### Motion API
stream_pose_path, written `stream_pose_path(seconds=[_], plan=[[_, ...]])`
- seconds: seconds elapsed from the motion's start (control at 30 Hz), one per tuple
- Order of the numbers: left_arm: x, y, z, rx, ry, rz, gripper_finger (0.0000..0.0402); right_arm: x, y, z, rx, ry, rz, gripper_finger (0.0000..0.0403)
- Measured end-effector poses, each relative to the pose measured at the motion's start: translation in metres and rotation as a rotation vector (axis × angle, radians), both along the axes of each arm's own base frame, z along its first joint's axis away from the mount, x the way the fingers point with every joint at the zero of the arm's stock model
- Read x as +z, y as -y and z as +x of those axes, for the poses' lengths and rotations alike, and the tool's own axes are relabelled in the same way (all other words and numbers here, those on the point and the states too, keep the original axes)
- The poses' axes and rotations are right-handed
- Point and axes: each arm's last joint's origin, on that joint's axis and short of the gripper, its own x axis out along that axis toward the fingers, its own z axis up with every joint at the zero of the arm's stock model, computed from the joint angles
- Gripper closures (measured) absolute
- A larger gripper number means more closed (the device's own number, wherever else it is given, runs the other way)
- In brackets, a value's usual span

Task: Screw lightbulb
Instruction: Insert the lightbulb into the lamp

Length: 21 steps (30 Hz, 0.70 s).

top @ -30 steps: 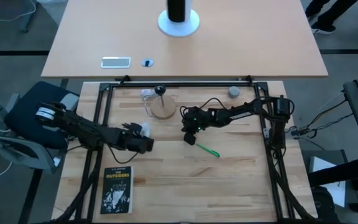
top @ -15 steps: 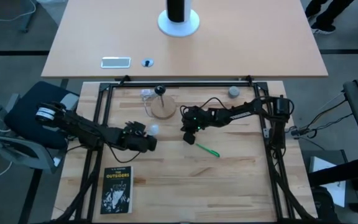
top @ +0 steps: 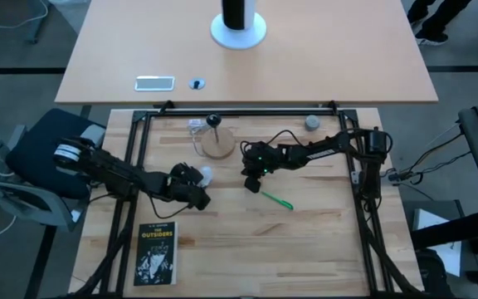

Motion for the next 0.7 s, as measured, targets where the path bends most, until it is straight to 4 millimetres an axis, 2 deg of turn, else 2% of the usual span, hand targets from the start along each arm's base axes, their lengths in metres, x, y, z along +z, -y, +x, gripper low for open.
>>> stream_pose_path(seconds=[0.47, 0.57, 0.67, 0.7], plan=[[-0.03, -0.003, 0.016, 0.064, 0.009, 0.002, 0.0199, 0.0, 0.0, 0.0, -0.002, 0.003, 0.0, 0.0403], [-0.03, -0.002, 0.017, 0.068, 0.024, -0.009, 0.0226, 0.0, 0.0, 0.0, -0.001, 0.002, 0.0, 0.0403], [-0.027, -0.002, 0.017, 0.065, 0.035, -0.027, 0.0279, 0.0, 0.0, 0.0, 0.002, 0.002, -0.003, 0.0403], [-0.025, -0.002, 0.017, 0.062, 0.038, -0.034, 0.0284, 0.0, 0.0, 0.0, 0.006, 0.001, -0.008, 0.0403]])
